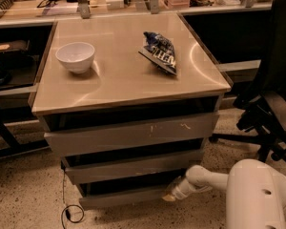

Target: Close bottom drawer

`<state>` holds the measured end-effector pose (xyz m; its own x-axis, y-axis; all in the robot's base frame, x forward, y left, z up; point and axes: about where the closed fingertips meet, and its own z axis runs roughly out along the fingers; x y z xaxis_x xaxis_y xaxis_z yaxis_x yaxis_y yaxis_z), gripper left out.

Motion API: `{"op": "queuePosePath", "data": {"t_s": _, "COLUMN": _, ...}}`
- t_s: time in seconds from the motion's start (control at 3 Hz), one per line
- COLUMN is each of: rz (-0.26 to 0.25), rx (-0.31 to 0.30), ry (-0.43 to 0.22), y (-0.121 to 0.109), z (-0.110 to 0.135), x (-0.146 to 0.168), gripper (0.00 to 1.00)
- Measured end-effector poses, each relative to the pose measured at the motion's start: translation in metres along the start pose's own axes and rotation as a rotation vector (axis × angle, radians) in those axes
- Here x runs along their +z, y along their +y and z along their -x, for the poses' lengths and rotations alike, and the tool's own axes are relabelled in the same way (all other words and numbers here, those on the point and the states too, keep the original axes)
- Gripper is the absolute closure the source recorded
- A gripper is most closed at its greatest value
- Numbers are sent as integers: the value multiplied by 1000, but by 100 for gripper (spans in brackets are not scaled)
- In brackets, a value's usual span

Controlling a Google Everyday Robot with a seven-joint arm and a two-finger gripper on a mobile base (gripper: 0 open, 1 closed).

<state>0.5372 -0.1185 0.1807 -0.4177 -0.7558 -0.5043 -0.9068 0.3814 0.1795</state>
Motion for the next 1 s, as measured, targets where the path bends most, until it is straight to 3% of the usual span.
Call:
{"op": "queuePosePath", "data": {"t_s": 0.67, "rz": 0, "rx": 0, "ry": 0, "y": 0, "z": 0, "x": 0, "gripper": 11}}
{"op": "queuePosePath", "data": {"t_s": 1.0, "rz": 0, "rx": 0, "ry": 0, "y": 0, "z": 0, "x": 0, "gripper": 0}}
